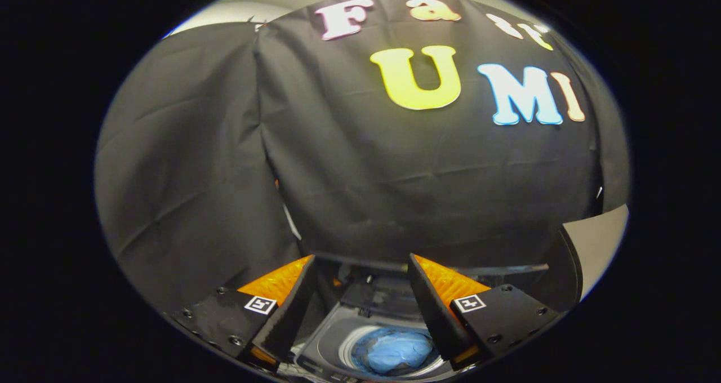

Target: Put the clothes into the washing machine and then close the washing machine lid.

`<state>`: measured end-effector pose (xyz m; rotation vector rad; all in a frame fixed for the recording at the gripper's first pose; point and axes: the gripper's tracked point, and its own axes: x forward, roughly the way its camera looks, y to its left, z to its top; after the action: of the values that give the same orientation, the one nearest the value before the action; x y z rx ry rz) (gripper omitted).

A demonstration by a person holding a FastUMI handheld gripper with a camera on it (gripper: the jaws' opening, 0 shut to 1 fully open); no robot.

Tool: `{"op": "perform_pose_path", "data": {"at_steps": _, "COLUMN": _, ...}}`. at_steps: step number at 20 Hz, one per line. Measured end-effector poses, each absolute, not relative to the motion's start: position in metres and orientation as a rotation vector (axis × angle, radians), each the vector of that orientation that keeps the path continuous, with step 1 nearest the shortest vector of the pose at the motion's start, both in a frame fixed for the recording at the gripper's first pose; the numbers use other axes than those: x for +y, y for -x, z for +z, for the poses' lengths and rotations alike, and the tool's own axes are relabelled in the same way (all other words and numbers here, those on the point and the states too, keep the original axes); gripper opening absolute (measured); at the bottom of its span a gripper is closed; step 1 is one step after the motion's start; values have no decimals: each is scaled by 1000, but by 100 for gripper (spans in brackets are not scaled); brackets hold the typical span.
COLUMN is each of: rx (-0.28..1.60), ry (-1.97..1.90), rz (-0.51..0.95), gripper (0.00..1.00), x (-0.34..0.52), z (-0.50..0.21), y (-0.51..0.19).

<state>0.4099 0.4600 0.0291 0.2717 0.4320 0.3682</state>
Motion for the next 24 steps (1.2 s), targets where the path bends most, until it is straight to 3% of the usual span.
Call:
{"op": "perform_pose_path", "data": {"at_steps": 5, "rx": 570, "ry": -191, "rz": 210, "gripper": 99, "x": 442, "z": -38, "y": -468}}
{"op": "perform_pose_path", "data": {"at_steps": 10, "rx": 649, "ry": -185, "rz": 105, "gripper": 95, "x": 425, "z": -75, "y": -471}}
{"op": "perform_pose_path", "data": {"at_steps": 14, "rx": 691, "ry": -181, "rz": 114, "gripper": 88, "x": 426, "z": -81, "y": -476}}
{"op": "perform_pose_path", "data": {"at_steps": 19, "rx": 665, "ry": -168, "rz": 123, "gripper": 89, "x": 423, "z": -77, "y": -476}}
{"op": "perform_pose_path", "data": {"at_steps": 24, "rx": 627, "ry": -168, "rz": 139, "gripper": 89, "x": 430, "z": -77, "y": -421}}
